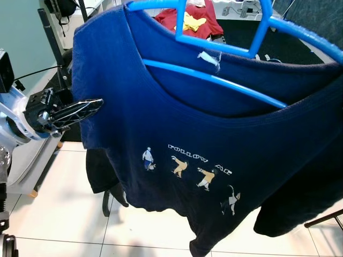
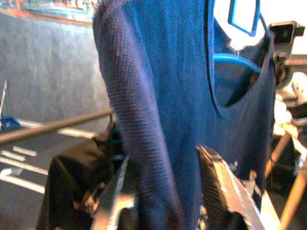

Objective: Hang hanger

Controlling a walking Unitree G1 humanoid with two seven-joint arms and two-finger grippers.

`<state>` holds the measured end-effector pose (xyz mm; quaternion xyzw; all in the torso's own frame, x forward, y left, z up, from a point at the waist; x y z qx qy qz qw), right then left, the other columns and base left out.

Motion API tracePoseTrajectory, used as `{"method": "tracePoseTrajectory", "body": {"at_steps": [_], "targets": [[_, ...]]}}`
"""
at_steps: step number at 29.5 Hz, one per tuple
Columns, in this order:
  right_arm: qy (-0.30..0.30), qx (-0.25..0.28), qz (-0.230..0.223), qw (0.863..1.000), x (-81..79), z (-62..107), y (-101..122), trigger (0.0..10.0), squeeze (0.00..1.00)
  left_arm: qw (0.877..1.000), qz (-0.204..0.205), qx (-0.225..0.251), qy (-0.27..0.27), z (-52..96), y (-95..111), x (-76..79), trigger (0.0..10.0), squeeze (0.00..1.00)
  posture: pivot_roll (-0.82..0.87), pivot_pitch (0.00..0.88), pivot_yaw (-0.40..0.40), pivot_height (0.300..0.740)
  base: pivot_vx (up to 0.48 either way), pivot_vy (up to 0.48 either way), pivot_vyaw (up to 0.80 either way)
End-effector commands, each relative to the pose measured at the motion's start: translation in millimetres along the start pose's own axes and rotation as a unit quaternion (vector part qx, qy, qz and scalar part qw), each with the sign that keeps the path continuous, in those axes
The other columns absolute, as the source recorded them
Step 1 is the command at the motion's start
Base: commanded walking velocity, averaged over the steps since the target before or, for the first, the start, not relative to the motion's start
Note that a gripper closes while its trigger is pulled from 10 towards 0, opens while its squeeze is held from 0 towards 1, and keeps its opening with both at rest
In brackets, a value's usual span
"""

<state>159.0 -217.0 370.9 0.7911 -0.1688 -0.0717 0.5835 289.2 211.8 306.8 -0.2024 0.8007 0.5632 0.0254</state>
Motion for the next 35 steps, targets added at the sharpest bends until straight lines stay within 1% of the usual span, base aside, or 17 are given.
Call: {"method": "tracePoseTrajectory", "body": {"at_steps": [1, 6, 9, 10, 12, 15, 16, 17, 18, 20, 21, 22, 23, 28, 32, 34, 35], "targets": [[0.012, 0.015, 0.01, 1.0, -3.3, -1.9, 4, 0.0, 0.0, 1.0, 0.003, 0.006, -0.009, -3.4, -2, 2.9, 0.0, 0.0, -0.1, 0.121, -0.009, 0.74, 0.0, 0.0, 0.0], [0.012, 0.015, 0.008, 1.0, -3.2, -3.3, 2, 0.0, 0.0, 1.0, -0.003, 0.012, 0.004, -5.7, -1, -0.7, 0.0, 0.0, -0.1, 0.122, -0.007, 0.74, 0.0, 0.0, 0.0], [0.0, 0.015, 0.008, 1.0, -0.6, -3.9, -1, 0.0, 0.0, 0.998, -0.023, 0.024, 0.049, -3.9, 4, -12.7, 0.0, 0.0, -0.1, 0.121, -0.007, 0.74, 0.0, 0.0, 0.0], [-0.014, 0.013, 0.01, 1.0, 3.0, -4.0, -3, 0.0, 0.0, 0.995, -0.033, 0.038, 0.084, -0.4, 10, -22.6, 1.3, 0.0, -0.1, 0.122, -0.007, 0.74, 0.0, 0.0, 0.0], [-0.026, 0.013, 0.012, 1.0, 6.2, -4.2, -5, 0.0, 0.0, 0.991, -0.038, 0.054, 0.113, 3.6, 15, -30.9, 1.9, 0.0, -0.1, 0.122, -0.007, 0.74, 0.0, 0.0, 0.0], [-0.037, 0.017, 0.015, 0.999, 9.5, -5.0, -7, 0.0, 0.0, 0.985, -0.041, 0.069, 0.151, 10.1, 18, -41.1, 1.8, 0.0, -0.1, 0.122, -0.007, 0.74, 0.0, 0.0, 0.0], [-0.05, 0.018, 0.016, 0.998, 13.2, -5.6, -10, 0.0, 0.0, 0.976, -0.043, 0.085, 0.197, 18.7, 22, -52.5, 2.5, 0.0, -0.1, 0.12, -0.009, 0.74, 0.0, 0.0, 0.0], [-0.058, 0.018, 0.016, 0.998, 15.5, -6.2, -12, 0.0, 0.0, 0.968, -0.044, 0.095, 0.227, 24.3, 24, -59.3, 4.5, 0.0, -0.1, 0.12, -0.009, 0.74, 0.0, 0.0, 0.0], [-0.058, 0.018, 0.016, 0.998, 15.5, -6.2, -12, 0.0, 0.0, 0.968, -0.044, 0.095, 0.227, 24.3, 24, -59.3, 4.5, 0.0, -0.1, 0.12, -0.009, 0.74, 0.0, 0.0, 0.0], [-0.074, 0.008, -0.003, 0.997, 21.0, -5.9, -24, 0.0, 0.0, 0.936, -0.051, 0.124, 0.327, 43.9, 35, -80.6, 3.8, 0.0, -0.1, 0.12, -0.011, 0.74, 0.0, 0.0, 0.0], [-0.074, 0.008, -0.003, 0.997, 21.0, -5.9, -24, 0.0, 0.0, 0.936, -0.051, 0.124, 0.327, 43.9, 35, -80.6, 3.8, 0.0, -0.1, 0.12, -0.011, 0.74, 0.0, 0.0, 0.0], [-0.076, 0.003, -0.012, 0.997, 22.1, -6.0, -29, 0.0, 0.0, 0.923, -0.053, 0.133, 0.358, 50.6, 38, -86.8, 3.9, 0.0, -0.1, 0.12, -0.011, 0.74, 0.0, 0.0, 0.0], [-0.079, -0.01, -0.036, 0.996, 22.8, -6.6, -44, 0.0, 0.0, 0.896, -0.052, 0.159, 0.411, 64.6, 48, -96.3, 3.6, 0.0, -0.1, 0.119, -0.013, 0.74, 0.0, 0.0, 0.0], [-0.083, -0.013, -0.059, 0.995, 23.5, -6.4, -59, 0.0, 0.0, 0.874, -0.048, 0.177, 0.45, 73.3, 54, -103.3, 3.4, 0.0, -0.1, 0.119, -0.012, 0.74, 0.0, 0.0, 0.0], [-0.067, 0.016, -0.061, 0.996, 19.3, -9.2, -55, 0.0, 0.0, 0.859, -0.026, 0.166, 0.484, 76.6, 47, -111.2, 3.3, 0.0, -0.09, 0.118, -0.007, 0.74, 0.0, 0.0, 0.0], [-0.067, 0.016, -0.061, 0.996, 19.3, -9.2, -55, 0.0, 0.0, 0.859, -0.026, 0.166, 0.484, 76.6, 47, -111.2, 3.3, 0.0, -0.09, 0.118, -0.007, 0.74, 0.0, 0.0, 0.0], [-0.062, 0.042, -0.049, 0.996, 18.1, -12.1, -46, 0.0, 0.0, 0.858, -0.003, 0.128, 0.498, 71.7, 24, -115.0, 2.6, 0.0, -0.09, 0.122, -0.003, 0.74, 0.0, 0.0, 0.0]]}}
Point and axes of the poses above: a point about 5 cm out from each wrist's last joint towards the gripper, its own z axis pointing back from the gripper into the wrist, its own y axis along the axis of the wrist's last joint, x = y × z, the point moved 3 cm from there along -z, pointing out of the wrist towards the gripper, and after that the axes turned 4 degrees about -z, right-handed, at the moved point
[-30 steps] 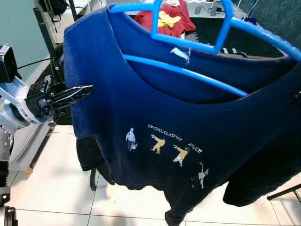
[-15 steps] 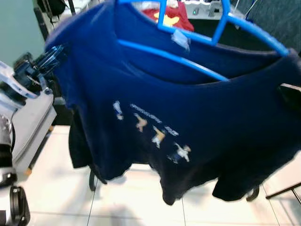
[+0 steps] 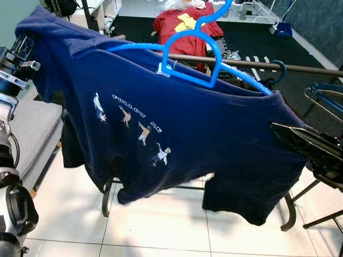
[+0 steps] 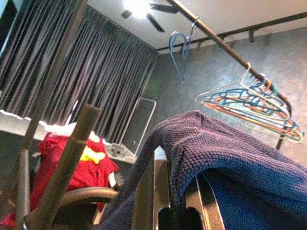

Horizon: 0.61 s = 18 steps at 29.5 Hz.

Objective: Hang hanger

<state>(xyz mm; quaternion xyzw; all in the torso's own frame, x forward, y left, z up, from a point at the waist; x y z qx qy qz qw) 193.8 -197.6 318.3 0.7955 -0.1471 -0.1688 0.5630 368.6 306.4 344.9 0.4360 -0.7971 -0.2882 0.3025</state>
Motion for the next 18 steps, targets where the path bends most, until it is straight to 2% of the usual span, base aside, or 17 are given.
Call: {"method": "tracePoseTrajectory", "body": {"at_steps": [1, 2, 4, 5, 7, 8, 9, 10, 12, 16, 17, 18], "targets": [[0.009, 0.042, 0.024, 0.999, -5.4, 0.4, 15, 0.0, 0.0, 0.998, -0.009, -0.016, 0.054, 6.9, -5, -14.6, 2.6, 0.0, -0.09, 0.122, -0.003, 0.74, 0.0, 0.0, 0.0], [0.013, 0.055, 0.03, 0.998, -7.0, -0.8, 20, 0.0, 0.0, 0.997, -0.008, -0.042, 0.058, 8.4, -20, -12.8, 2.5, 0.0, -0.09, 0.124, -0.002, 0.74, 0.0, 0.0, 0.0], [0.013, 0.055, 0.03, 0.998, -7.0, -0.8, 20, 0.0, 0.0, 0.997, -0.008, -0.042, 0.058, 8.4, -20, -12.8, 2.5, 0.0, -0.09, 0.124, -0.002, 0.74, 0.0, 0.0, 0.0], [0.027, 0.068, 0.039, 0.997, -12.3, -4.0, 27, 0.0, 0.0, 0.991, 0.02, -0.101, 0.081, 13.8, -59, -9.0, 2.5, 0.0, -0.09, 0.127, -0.002, 0.74, 0.0, 0.0, 0.0], [0.037, 0.066, 0.041, 0.996, -15.6, -6.0, 28, 0.0, 0.0, 0.985, 0.038, -0.134, 0.098, 18.6, -81, -6.7, 2.5, 0.0, -0.09, 0.127, -0.002, 0.74, 0.0, 0.0, 0.0], [0.037, 0.066, 0.041, 0.996, -15.6, -6.0, 28, 0.0, 0.0, 0.985, 0.038, -0.134, 0.098, 18.6, -81, -6.7, 2.5, 0.0, -0.09, 0.127, -0.002, 0.74, 0.0, 0.0, 0.0], [0.039, 0.067, 0.043, 0.996, -16.3, -6.5, 29, 0.0, 0.0, 0.981, 0.031, -0.161, 0.1, 22.2, -93, -4.9, 2.5, 0.0, -0.09, 0.128, -0.001, 0.74, 0.0, 0.0, 0.0], [0.041, 0.072, 0.046, 0.995, -17.1, -7.0, 31, 0.0, 0.0, 0.976, 0.03, -0.197, 0.093, 27.2, -110, 1.5, 2.9, 0.0, -0.09, 0.129, 0.001, 0.74, 0.0, 0.0, 0.0], [0.044, 0.075, 0.05, 0.995, -18.0, -7.3, 33, 0.0, 0.0, 0.971, 0.036, -0.22, 0.09, 30.9, -124, 6.5, 2.8, 0.0, -0.09, 0.129, 0.001, 0.74, 0.0, 0.0, 0.0], [0.045, 0.076, 0.05, 0.995, -18.2, -7.4, 34, 0.0, 0.0, 0.969, 0.035, -0.226, 0.093, 32.1, -127, 6.7, 2.8, 0.0, -0.09, 0.129, 0.001, 0.74, 0.0, 0.0, 0.0], [0.046, 0.076, 0.051, 0.995, -18.4, -7.3, 34, 0.0, 0.0, 0.967, 0.038, -0.232, 0.1, 33.4, -130, 6.0, 2.2, 0.0, -0.09, 0.13, 0.004, 0.74, 0.0, 0.0, 0.0], [0.046, 0.077, 0.052, 0.995, -18.5, -7.3, 35, 0.0, 0.0, 0.967, 0.048, -0.234, 0.091, 33.1, -134, 10.4, 4.2, 0.0, -0.09, 0.13, 0.005, 0.74, 0.0, 0.0, 0.0]]}}
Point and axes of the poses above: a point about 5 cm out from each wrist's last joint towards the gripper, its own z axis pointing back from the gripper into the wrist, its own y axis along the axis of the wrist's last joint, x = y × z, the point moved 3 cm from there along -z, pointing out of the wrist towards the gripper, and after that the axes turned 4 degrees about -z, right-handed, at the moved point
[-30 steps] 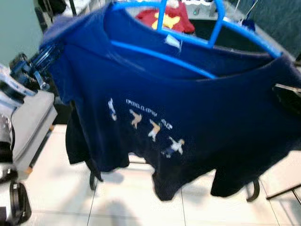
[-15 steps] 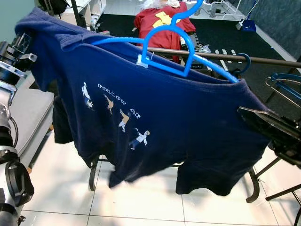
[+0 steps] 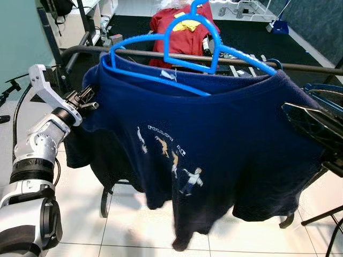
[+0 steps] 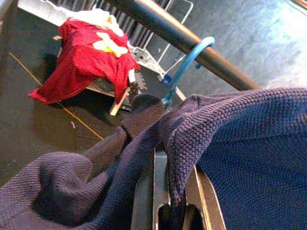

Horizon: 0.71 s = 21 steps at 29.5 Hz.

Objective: Hang hanger

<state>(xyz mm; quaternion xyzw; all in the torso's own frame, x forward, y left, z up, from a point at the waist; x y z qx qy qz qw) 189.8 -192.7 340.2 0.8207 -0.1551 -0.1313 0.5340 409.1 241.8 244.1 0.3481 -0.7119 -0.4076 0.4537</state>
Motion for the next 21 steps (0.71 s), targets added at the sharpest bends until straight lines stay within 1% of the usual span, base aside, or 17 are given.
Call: {"method": "tracePoseTrajectory", "body": {"at_steps": [1, 2, 3, 4, 5, 6, 7, 8, 10, 11, 12, 13, 14, 15, 19, 21], "targets": [[0.021, 0.034, 0.032, 0.999, -10.1, -0.1, 16, 0.0, 0.0, 0.999, 0.019, -0.029, -0.022, 2.8, -16, 6.3, 4.2, 0.0, -0.09, 0.13, 0.005, 0.74, 0.0, 0.0, 0.0], [0.021, 0.035, 0.032, 0.999, -10.0, 0.0, 16, 0.0, 0.0, 0.997, 0.012, -0.033, -0.068, 2.7, -19, 21.1, 3.8, 0.0, -0.09, 0.13, 0.005, 0.74, 0.0, 0.0, 0.0], [0.021, 0.035, 0.032, 0.999, -10.0, 0.0, 16, 0.0, 0.0, 0.997, 0.012, -0.033, -0.068, 2.7, -19, 21.1, 3.8, 0.0, -0.09, 0.13, 0.005, 0.74, 0.0, 0.0, 0.0], [0.02, 0.034, 0.03, 0.999, -9.9, 0.1, 15, 0.0, 0.0, 0.995, 0.011, -0.034, -0.098, 2.7, -20, 31.8, 3.5, 0.0, -0.09, 0.13, 0.005, 0.74, 0.0, 0.0, 0.0], [0.02, 0.034, 0.029, 0.999, -9.8, 0.2, 15, 0.0, 0.0, 0.993, 0.009, -0.033, -0.112, 2.8, -21, 37.4, 3.5, 0.0, -0.09, 0.13, 0.005, 0.74, 0.0, 0.0, 0.0], [0.018, 0.023, 0.025, 0.999, -9.3, 0.6, 11, 0.0, 0.0, 0.995, 0.013, -0.015, -0.102, 1.4, -15, 35.9, 0.0, 0.0, -0.08, 0.131, 0.007, 0.74, 0.0, 0.0, 0.0], [0.018, 0.023, 0.025, 0.999, -9.3, 0.6, 11, 0.0, 0.0, 0.995, 0.013, -0.015, -0.102, 1.4, -15, 35.9, 0.0, 0.0, -0.08, 0.131, 0.007, 0.74, 0.0, 0.0, 0.0], [0.013, 0.005, 0.022, 1.0, -8.3, 1.4, 6, 0.0, 0.0, 0.996, 0.017, -0.002, -0.092, 0.5, -10, 33.8, 0.0, 0.0, -0.08, 0.131, 0.007, 0.74, 0.0, 0.0, 0.0], [-0.003, -0.038, 0.02, 0.999, -4.9, 4.6, -6, 0.0, 0.0, 0.997, 0.024, 0.059, -0.045, 1.1, 19, 15.9, 0.0, 0.0, -0.09, 0.133, 0.006, 0.74, 0.0, 0.0, 0.0], [-0.003, -0.038, 0.02, 0.999, -4.9, 4.6, -6, 0.0, 0.0, 0.997, 0.024, 0.059, -0.045, 1.1, 19, 15.9, 0.0, 0.0, -0.09, 0.133, 0.006, 0.74, 0.0, 0.0, 0.0], [-0.008, -0.047, 0.02, 0.999, -3.8, 6.0, -8, 0.0, 0.0, 0.996, 0.026, 0.083, -0.023, 2.9, 33, 6.7, 0.0, 0.0, -0.09, 0.133, 0.006, 0.74, 0.0, 0.0, 0.0], [-0.008, -0.047, 0.02, 0.999, -3.8, 6.0, -8, 0.0, 0.0, 0.996, 0.026, 0.083, -0.023, 2.9, 33, 6.7, 0.0, 0.0, -0.09, 0.133, 0.006, 0.74, 0.0, 0.0, 0.0], [-0.009, -0.044, 0.021, 0.999, -3.6, 6.9, -8, 0.0, 0.0, 0.995, 0.03, 0.1, -0.002, 5.1, 44, -2.2, 0.0, 0.0, -0.09, 0.134, 0.007, 0.74, 0.0, 0.0, 0.0], [-0.005, -0.036, 0.02, 0.999, -4.3, 7.2, -5, 0.0, 0.0, 0.994, 0.031, 0.102, 0.004, 6.3, 48, -5.7, 0.0, 0.0, -0.08, 0.133, 0.009, 0.74, 0.0, 0.0, 0.0], [0.0, -0.041, 0.017, 0.999, -5.5, 7.2, -5, 0.0, 0.0, 0.995, 0.024, 0.098, 0.004, 6.7, 49, -5.7, 0.0, 0.0, -0.08, 0.134, 0.009, 0.74, 0.0, 0.0, 0.0], [0.007, -0.07, 0.003, 0.997, -8.1, 5.4, -14, 0.0, 0.0, 0.995, 0.02, 0.098, 0.008, 7.7, 48, -4.7, 0.0, 0.0, -0.09, 0.136, 0.003, 0.74, 0.0, 0.0, 0.0]]}}
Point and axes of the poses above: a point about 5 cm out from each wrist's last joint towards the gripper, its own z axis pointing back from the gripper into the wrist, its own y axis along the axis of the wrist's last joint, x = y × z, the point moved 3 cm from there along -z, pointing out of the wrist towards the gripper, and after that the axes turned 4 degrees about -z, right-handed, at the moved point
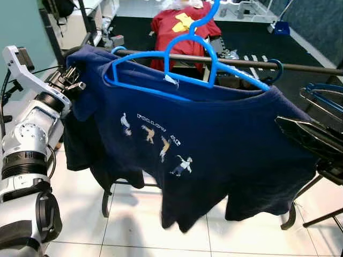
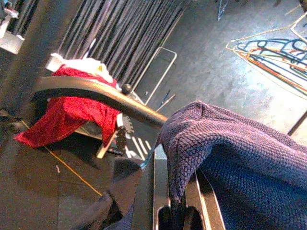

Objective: Hang hanger

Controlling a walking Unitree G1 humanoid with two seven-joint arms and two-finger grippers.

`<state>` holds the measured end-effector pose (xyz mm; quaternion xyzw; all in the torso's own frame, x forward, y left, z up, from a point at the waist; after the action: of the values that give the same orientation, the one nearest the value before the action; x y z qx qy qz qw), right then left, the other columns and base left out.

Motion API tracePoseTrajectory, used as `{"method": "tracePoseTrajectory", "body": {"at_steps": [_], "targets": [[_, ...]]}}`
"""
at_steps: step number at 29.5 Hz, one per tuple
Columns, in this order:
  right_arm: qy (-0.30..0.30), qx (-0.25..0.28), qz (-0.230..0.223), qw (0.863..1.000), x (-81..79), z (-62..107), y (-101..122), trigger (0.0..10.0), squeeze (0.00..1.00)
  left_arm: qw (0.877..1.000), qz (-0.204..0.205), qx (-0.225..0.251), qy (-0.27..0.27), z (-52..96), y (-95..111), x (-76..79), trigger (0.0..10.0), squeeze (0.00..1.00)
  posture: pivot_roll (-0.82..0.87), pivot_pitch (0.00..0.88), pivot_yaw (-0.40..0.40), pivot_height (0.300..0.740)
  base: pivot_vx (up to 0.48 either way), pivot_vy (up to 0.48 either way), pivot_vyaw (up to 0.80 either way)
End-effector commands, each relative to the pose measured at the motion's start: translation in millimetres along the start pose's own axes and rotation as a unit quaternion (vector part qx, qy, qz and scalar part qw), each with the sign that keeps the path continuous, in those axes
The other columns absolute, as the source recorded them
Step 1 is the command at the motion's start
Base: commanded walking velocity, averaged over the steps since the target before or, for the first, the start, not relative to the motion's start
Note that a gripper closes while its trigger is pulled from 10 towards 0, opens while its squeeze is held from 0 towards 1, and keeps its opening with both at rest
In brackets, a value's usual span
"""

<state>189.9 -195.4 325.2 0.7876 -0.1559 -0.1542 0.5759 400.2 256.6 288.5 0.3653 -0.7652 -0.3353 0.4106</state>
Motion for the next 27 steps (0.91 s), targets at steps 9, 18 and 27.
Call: {"method": "tracePoseTrajectory", "body": {"at_steps": [9, 18, 27], "targets": [[0.056, 0.002, -0.006, 0.998, -20.8, -5.5, 4, 0.0, 0.0, 0.998, -0.007, 0.0, 0.07, 11.5, 0, -20.4, 0.0, 0.0, -0.09, 0.137, 0.004, 0.74, 0.0, 0.0, 0.0], [0.11, 0.057, -0.017, 0.992, -34.8, -5.0, 18, 0.0, 0.0, 0.991, -0.005, -0.028, 0.127, 15.1, -17, -34.6, 0.0, 0.0, -0.09, 0.138, 0.004, 0.74, 0.0, 0.0, 0.0], [0.071, 0.074, -0.008, 0.995, -21.3, -6.9, 17, 0.0, 0.0, 0.993, 0.03, -0.113, -0.023, 12.8, -62, 14.0, 3.1, 0.0, -0.09, 0.137, 0.007, 0.74, 0.0, 0.0, 0.0]]}}
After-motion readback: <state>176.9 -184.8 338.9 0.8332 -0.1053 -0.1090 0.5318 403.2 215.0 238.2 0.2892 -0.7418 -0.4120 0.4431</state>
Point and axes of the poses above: a point about 5 cm out from each wrist's last joint towards the gripper, its own z axis pointing back from the gripper into the wrist, its own y axis along the axis of the wrist's last joint, x = y × z, the point moved 3 cm from there along -z, pointing out of the wrist towards the gripper, and after that the axes turned 4 degrees about -z, right-handed, at the moved point
